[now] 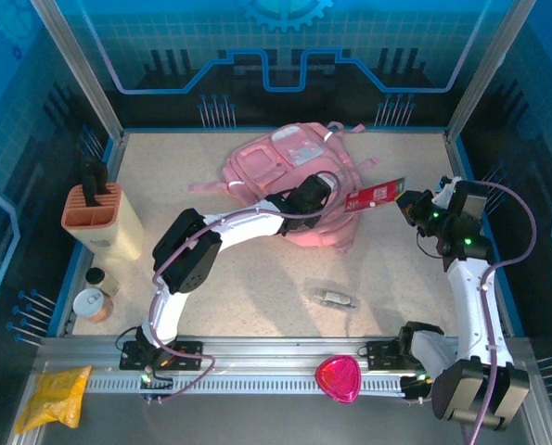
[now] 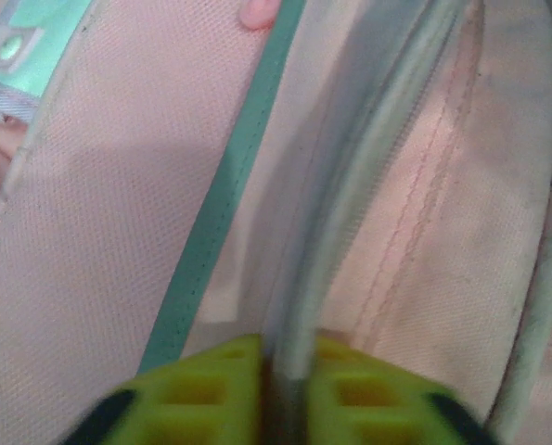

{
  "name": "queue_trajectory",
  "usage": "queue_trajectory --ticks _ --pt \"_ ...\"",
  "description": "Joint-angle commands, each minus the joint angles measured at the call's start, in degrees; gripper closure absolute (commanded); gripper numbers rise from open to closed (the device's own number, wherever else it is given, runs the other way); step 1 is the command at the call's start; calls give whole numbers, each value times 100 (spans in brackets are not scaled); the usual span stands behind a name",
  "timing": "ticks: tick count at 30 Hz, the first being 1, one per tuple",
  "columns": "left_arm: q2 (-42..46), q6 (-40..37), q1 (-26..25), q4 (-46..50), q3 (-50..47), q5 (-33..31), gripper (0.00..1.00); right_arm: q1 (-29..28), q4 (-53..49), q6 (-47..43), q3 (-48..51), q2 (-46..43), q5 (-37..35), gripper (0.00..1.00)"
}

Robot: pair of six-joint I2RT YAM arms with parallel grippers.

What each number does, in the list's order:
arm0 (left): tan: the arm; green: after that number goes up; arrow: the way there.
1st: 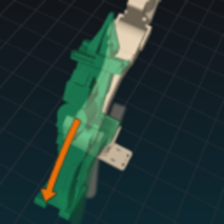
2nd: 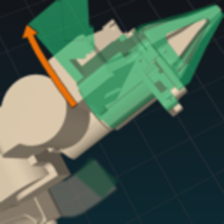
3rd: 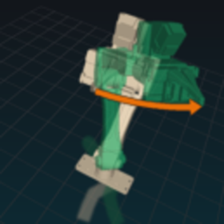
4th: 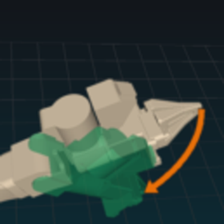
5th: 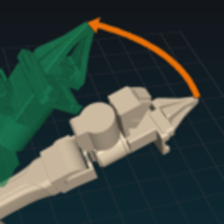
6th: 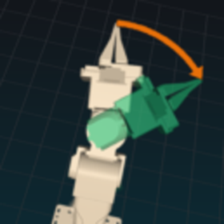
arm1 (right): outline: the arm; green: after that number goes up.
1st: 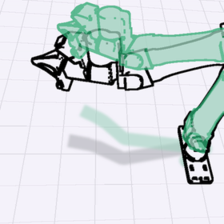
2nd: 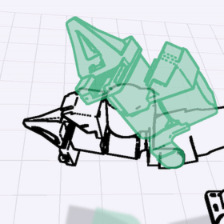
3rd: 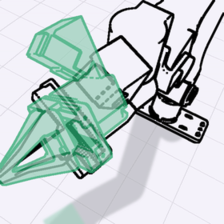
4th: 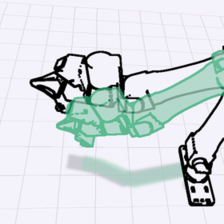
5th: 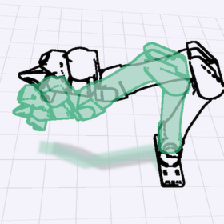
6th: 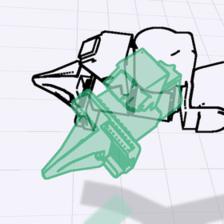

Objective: Pack the student bag

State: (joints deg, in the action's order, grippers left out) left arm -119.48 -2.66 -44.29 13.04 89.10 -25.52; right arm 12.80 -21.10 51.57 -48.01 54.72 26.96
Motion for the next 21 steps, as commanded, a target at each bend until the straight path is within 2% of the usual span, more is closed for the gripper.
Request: queue_trajectory --ticks 1,5,13,17,21 --pt "441 325 337 335 -117 -346 100 -145 48 -199 -201 75 -47 100" --pt "1166 962 516 477 -648 -317 100 -341 96 -209 -371 189 90 100" --pt "2658 2437 564 1033 -1359 -183 100 -704 -29 -454 -547 490 290 100" --pt "2976 2710 575 1292 -1275 65 100 -1022 299 -364 -294 730 632 100" --pt "3193 2896 571 1421 -1198 159 100 -1512 1191 -165 50 977 831 100"
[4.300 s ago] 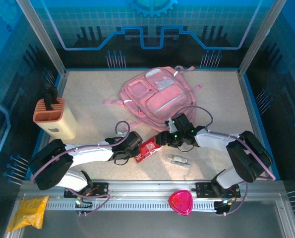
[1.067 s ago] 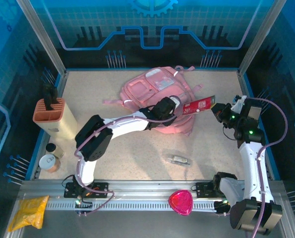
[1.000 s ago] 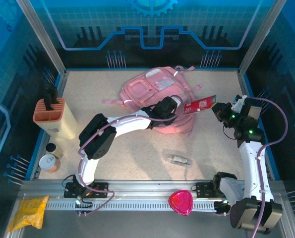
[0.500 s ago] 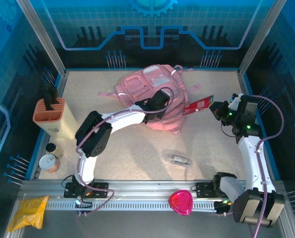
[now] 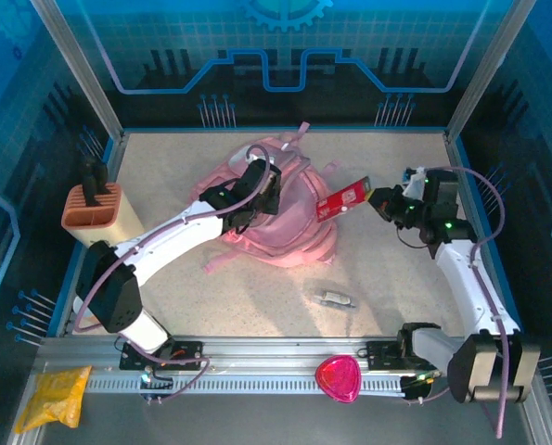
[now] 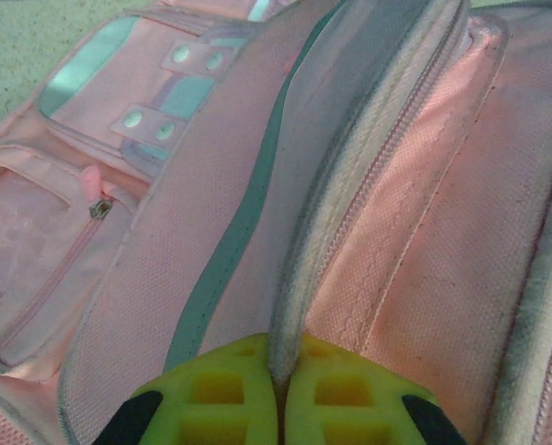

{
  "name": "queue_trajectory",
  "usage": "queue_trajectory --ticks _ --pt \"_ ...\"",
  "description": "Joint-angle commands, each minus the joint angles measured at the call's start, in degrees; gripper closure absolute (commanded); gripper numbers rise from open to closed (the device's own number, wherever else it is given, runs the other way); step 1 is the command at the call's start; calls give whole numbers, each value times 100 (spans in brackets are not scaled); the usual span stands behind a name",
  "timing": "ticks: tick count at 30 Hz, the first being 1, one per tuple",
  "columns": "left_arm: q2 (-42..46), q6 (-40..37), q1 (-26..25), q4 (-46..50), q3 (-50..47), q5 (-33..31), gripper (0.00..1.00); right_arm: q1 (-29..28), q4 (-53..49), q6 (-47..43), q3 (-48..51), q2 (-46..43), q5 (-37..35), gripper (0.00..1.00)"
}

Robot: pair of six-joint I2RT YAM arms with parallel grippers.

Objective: Pack the student bag

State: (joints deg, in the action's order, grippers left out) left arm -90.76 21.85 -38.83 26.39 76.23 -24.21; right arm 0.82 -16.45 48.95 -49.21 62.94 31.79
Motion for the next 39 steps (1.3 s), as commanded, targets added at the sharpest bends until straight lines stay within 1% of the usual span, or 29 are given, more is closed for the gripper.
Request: queue_trajectory --ticks 1,3,6,8,9,13,15,18,21,23,25,28,33,36,39 --pt "356 440 28 55 90 75 100 -467 900 166 188 313 392 100" --pt "391 501 29 154 146 73 100 -763 1365 344 206 613 483 100" --pt "451 763 30 261 191 116 100 -1134 2366 770 462 918 32 100" --pt "493 971 27 224 190 186 100 -1330 3493 1228 657 1181 -227 100" --pt "524 1101 26 194 166 204 100 -1415 3759 1327 635 1324 -302 100" --pt "660 1518 26 -176 -32 415 100 -1816 4596 1574 594 1915 -908 98" --pt "667 1583 25 -303 -46 499 100 -1980 5015 1652 617 2207 -1183 98" --pt "573 1680 32 -258 45 449 100 -2215 5717 1797 563 2732 -1372 97" --pt "518 1767 27 -231 100 419 100 -2474 5947 1867 470 3214 -1533 91" --pt "529 1819 28 -286 63 396 100 -2668 5854 1747 335 3484 -1591 87" --pt "526 1823 29 -270 59 371 100 -2847 5436 1577 127 3698 -1563 83" --pt "575 1890 31 -181 38 257 100 -2922 5146 1305 120 3760 -1535 74" --pt "683 1964 43 -306 -110 241 100 -2923 3826 456 62 3267 -1638 57" --pt "691 2005 56 -250 -123 155 100 -2843 3230 133 148 2922 -1718 50" --pt "754 2069 77 -330 -245 177 100 -2820 2316 -341 201 2425 -1882 44"
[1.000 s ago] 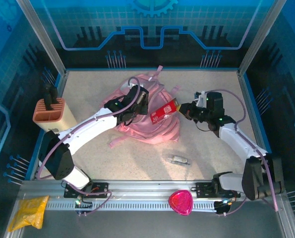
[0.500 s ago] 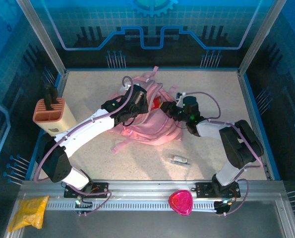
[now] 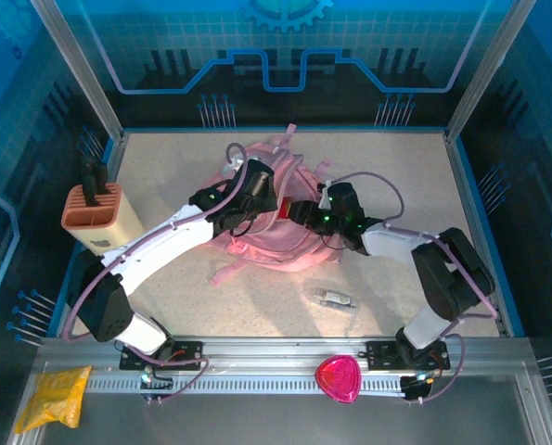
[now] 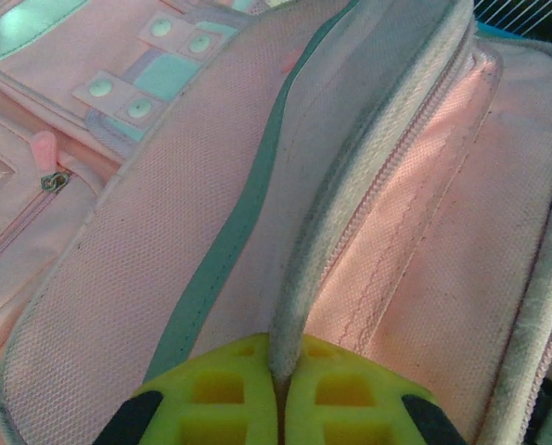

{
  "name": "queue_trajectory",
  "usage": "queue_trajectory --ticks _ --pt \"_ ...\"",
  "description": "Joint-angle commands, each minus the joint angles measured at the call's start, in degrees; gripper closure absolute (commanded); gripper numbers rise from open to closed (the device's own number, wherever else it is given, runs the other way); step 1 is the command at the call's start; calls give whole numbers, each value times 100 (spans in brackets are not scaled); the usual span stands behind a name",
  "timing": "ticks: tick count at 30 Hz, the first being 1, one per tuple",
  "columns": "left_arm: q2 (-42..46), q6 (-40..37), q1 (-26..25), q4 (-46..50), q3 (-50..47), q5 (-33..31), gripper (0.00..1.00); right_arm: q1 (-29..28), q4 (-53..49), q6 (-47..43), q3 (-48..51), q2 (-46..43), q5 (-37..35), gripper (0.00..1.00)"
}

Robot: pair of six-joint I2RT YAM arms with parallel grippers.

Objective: Pack the student bag

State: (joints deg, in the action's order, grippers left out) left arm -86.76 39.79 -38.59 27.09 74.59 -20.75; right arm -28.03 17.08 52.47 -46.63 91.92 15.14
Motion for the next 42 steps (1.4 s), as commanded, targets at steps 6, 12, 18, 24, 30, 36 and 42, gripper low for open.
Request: queue_trajectory --ticks 6,12,18,24,30,36,42 --pt "135 360 66 -301 -180 150 100 174 -2304 -1464 -41 -1451 -712 24" --pt "-233 605 -53 -392 -352 588 90 247 -3181 -2069 -69 -2170 -629 17" --pt "198 975 -250 -961 -1088 601 57 230 -3767 -2365 -67 -2523 -318 0" --pt "1414 1567 -173 -1224 -2520 -24 48 -185 -4367 -2551 -342 -2199 -43 0" --pt "2055 2068 284 -1525 -3584 37 44 -737 -4265 -2414 -340 -1858 -75 0" --pt "1944 2130 775 -1599 -3799 13 44 -818 -4146 -2398 -322 -1661 -146 0" --pt "1556 2051 1374 -2047 -3811 371 45 -802 -4052 -2478 -303 -1485 -305 0"
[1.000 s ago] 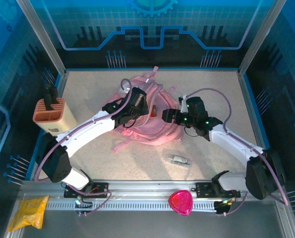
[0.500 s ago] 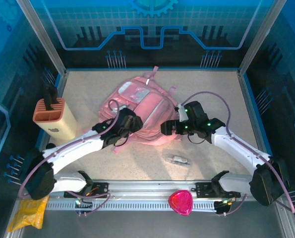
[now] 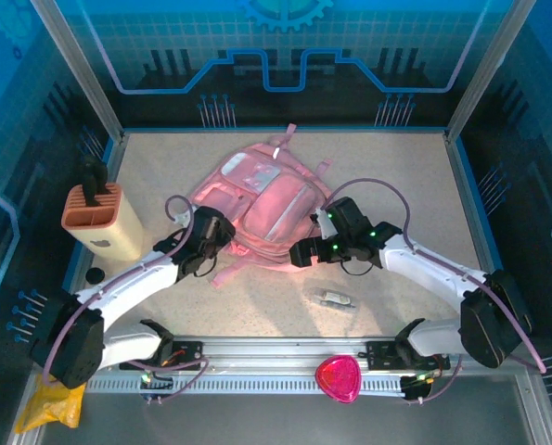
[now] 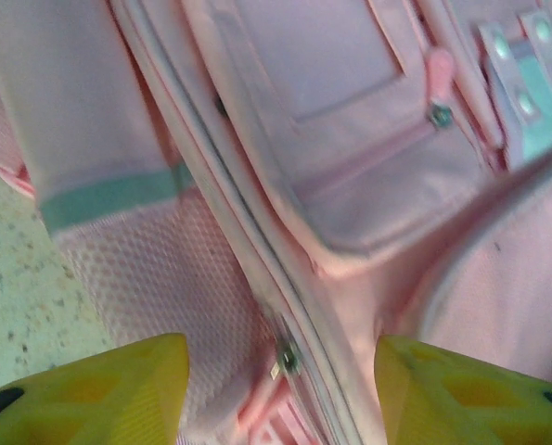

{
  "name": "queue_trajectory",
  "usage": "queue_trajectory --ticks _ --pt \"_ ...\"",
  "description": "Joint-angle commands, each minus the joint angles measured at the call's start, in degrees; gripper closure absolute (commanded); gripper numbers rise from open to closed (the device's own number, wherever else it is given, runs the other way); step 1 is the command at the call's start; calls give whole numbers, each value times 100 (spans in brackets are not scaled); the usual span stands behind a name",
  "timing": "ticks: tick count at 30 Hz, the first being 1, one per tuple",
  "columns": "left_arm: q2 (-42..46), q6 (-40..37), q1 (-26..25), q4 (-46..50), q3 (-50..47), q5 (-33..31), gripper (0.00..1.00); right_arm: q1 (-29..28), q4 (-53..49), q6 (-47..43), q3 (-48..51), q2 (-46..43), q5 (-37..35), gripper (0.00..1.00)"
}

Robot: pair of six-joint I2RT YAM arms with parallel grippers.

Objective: Pack the student bag

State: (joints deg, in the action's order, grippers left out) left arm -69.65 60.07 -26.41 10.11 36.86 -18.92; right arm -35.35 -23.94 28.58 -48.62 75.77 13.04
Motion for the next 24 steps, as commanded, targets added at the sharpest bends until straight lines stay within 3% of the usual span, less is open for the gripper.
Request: queue_trajectory --ticks 1,13,19,24 --pt "-240 14 211 -464 -28 264 45 -64 92 -77 -87 176 -84 0" --pt "-1782 -167 532 -949 776 873 43 88 546 15 68 654 164 0" --pt "-1991 72 532 -1376 809 789 66 237 658 16 56 834 161 0" --pt "-2221 133 532 -1106 1171 756 67 344 777 23 74 826 81 0"
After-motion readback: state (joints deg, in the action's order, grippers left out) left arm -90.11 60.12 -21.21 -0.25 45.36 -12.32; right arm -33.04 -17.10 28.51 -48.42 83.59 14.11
